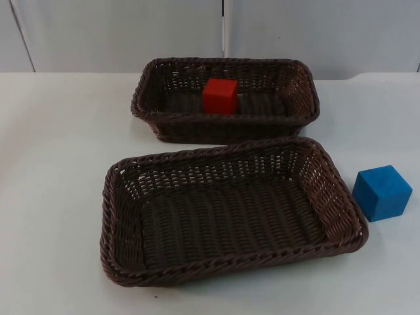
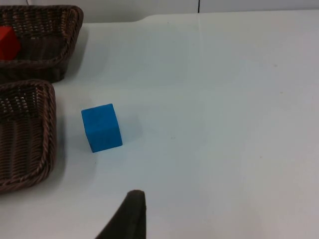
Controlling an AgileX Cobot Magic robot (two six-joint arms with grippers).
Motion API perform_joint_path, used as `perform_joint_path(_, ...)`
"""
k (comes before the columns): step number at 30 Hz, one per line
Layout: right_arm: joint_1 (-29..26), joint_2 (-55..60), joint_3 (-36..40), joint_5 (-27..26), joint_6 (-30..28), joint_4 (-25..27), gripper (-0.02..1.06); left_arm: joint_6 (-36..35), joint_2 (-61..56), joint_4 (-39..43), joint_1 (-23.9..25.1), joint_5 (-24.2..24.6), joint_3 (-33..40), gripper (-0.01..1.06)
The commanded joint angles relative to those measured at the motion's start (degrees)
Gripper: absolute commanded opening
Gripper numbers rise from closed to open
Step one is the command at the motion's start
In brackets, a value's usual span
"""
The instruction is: Pick up one cube with the left hand and place it into the upper basket. Pick up one cube with the right hand and place it into the lower basket.
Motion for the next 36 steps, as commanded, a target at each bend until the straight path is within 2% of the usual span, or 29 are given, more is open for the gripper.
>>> perform_joint_path(1,-0.33,-0.21,0.12,-0.14,-0.17,0.0,1.05,-2.46,-3.0,2.8,-0.29,-3.59,5.4,0.74)
perform_joint_path(3,-0.33,-0.21,0.12,-0.14,-0.17,0.0,1.05,-2.47,-7.04,3.11,-0.29,-9.04,14.51,0.74)
perform_joint_path(4,-0.33,-0.21,0.12,-0.14,-0.17,0.0,1.05,-2.47,-7.04,3.11,-0.29,-9.04,14.51,0.74)
perform_joint_path(8,-0.33,-0.21,0.12,-0.14,-0.17,0.0,1.05,-2.47,-14.83,3.35,-0.29,-19.78,28.56,0.74)
perform_joint_path(9,-0.33,-0.21,0.12,-0.14,-0.17,0.0,1.05,-2.47,-14.83,3.35,-0.29,-19.78,28.56,0.74)
perform_joint_path(12,-0.33,-0.21,0.12,-0.14,-0.17,0.0,1.05,-2.47,-21.12,3.35,-0.29,-23.77,37.49,0.74)
perform_joint_path(19,-0.33,-0.21,0.12,-0.14,-0.17,0.0,1.05,-2.47,-27.38,3.98,-0.29,-24.8,45.62,0.74)
perform_joint_path(24,-0.33,-0.21,0.12,-0.14,-0.17,0.0,1.05,-2.47,-34.48,3.98,-0.29,-28.2,54.71,0.74)
perform_joint_path(30,-0.33,-0.21,0.12,-0.14,-0.17,0.0,1.05,-2.47,-40.42,4.58,-0.29,-27.75,60.15,0.74)
perform_joint_path(34,-0.33,-0.21,0.12,-0.14,-0.17,0.0,1.05,-2.47,-47.59,4.84,-0.29,-27.86,66.35,0.74)
perform_joint_path(36,-0.33,-0.21,0.12,-0.14,-0.17,0.0,1.05,-2.47,-48.46,4.88,-0.29,-27.95,66.83,0.74)
